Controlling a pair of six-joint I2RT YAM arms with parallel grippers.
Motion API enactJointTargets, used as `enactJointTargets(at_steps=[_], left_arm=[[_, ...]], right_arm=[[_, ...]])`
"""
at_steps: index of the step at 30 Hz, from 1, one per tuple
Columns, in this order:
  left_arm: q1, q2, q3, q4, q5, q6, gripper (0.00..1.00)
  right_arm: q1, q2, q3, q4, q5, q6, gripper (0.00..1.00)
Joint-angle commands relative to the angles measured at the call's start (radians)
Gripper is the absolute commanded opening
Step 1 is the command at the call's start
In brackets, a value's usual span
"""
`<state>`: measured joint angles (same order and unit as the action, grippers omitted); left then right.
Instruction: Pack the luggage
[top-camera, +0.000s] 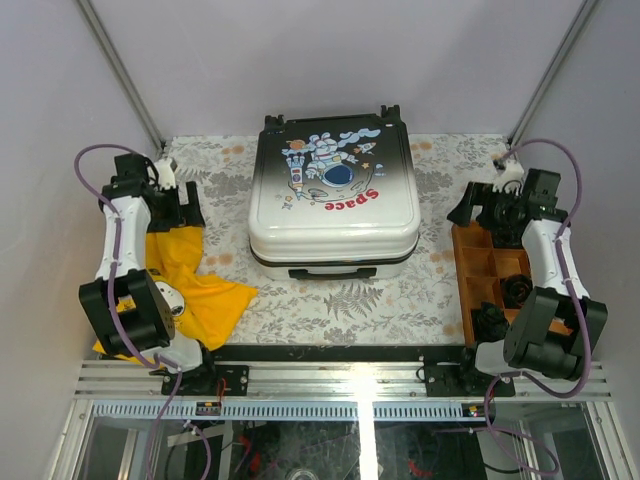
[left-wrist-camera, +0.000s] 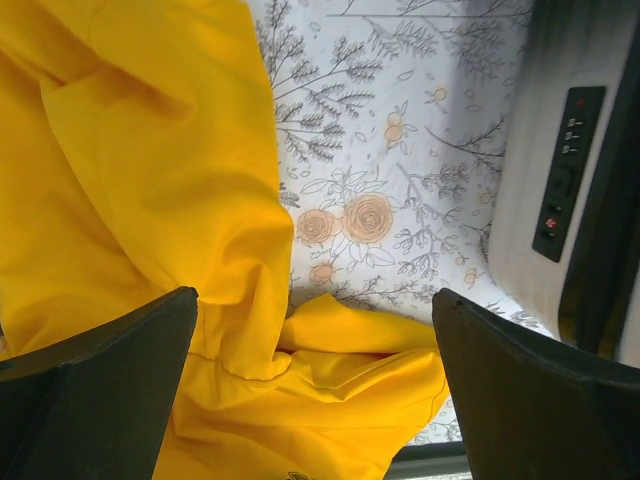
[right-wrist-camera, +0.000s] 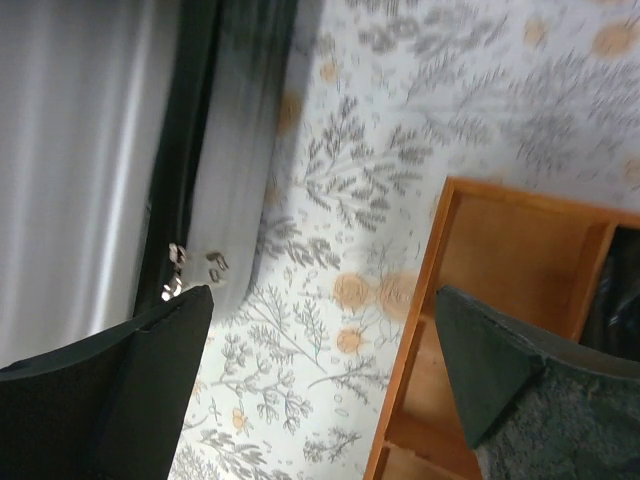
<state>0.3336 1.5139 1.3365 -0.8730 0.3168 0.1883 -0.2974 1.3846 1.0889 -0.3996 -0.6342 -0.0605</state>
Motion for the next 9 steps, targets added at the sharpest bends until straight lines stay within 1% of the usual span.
enactJointTargets(at_steps=[1,5,9], left_arm=[[-0.001,-0.04,-0.044,0.101,-0.064,-0.023,1.0],[-0.002,-0.074,-0.093,0.138,-0.082,-0.037,1.0],[-0.001,-0.065,-0.063,0.141,-0.09,-0.051,1.0]], right_arm=[[0.002,-0.046,-0.037,0.021,0.015,-0.051,0.99],[0.002,-0.048,-0.021,0.03,0.005,-0.033,0.99],[0.003,-0.038,0.007,0.031,0.0,-0.025,0.99]])
